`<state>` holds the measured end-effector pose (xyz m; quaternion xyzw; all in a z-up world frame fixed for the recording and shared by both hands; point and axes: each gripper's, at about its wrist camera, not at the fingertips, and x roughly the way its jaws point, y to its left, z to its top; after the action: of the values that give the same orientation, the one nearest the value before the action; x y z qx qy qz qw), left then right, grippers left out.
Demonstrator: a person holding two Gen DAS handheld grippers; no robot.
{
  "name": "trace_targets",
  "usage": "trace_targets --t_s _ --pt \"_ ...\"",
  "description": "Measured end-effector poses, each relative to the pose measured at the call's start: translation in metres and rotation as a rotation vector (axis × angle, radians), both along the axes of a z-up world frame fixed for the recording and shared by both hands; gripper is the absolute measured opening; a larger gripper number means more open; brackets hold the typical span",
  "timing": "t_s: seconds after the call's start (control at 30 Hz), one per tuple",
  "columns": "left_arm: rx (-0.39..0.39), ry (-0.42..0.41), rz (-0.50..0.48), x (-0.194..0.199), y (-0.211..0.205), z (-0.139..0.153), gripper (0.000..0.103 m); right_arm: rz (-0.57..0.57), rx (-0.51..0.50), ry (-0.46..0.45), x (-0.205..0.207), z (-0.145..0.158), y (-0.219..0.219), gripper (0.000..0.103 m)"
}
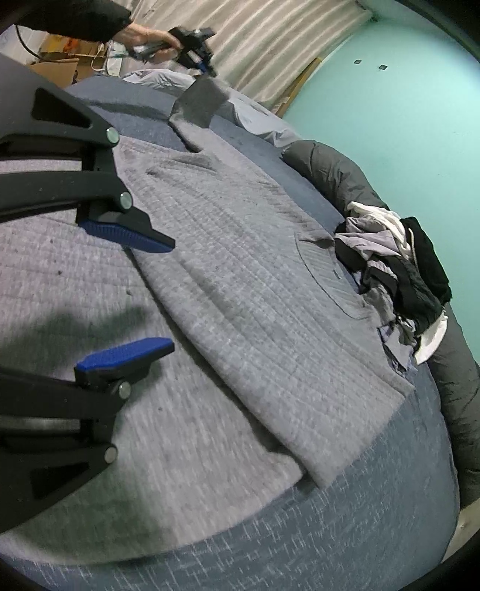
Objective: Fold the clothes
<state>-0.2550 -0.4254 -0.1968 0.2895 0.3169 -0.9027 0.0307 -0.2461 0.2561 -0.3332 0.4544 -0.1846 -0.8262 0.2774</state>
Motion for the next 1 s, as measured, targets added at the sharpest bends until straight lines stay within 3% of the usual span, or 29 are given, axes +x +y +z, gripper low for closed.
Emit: trace_targets --t_s 0.3,0.63,0.87,1.0 --pt "-0.079 0.048 -0.251 -0.042 0.146 0.056 0.010 -0.057 -0.026 -0.022 -0.009 -0.002 0.027 0.049" --pt "-0.174 0.090 -0.541 -0.060 0.325 0.080 0.010 -0.095 -0.074 -0.034 -0.015 0.003 0.052 0.049" --pt "-0.208 -0.016 -0.755 -0.045 0.453 0.008 0.010 -0.136 -0.103 -0.048 -0.020 0.005 0.070 0.049" --pt "-0.246 -0.089 -0.843 -0.027 0.497 -0.041 0.010 -0.146 -0.112 -0.049 -0.021 0.006 0.077 0.049"
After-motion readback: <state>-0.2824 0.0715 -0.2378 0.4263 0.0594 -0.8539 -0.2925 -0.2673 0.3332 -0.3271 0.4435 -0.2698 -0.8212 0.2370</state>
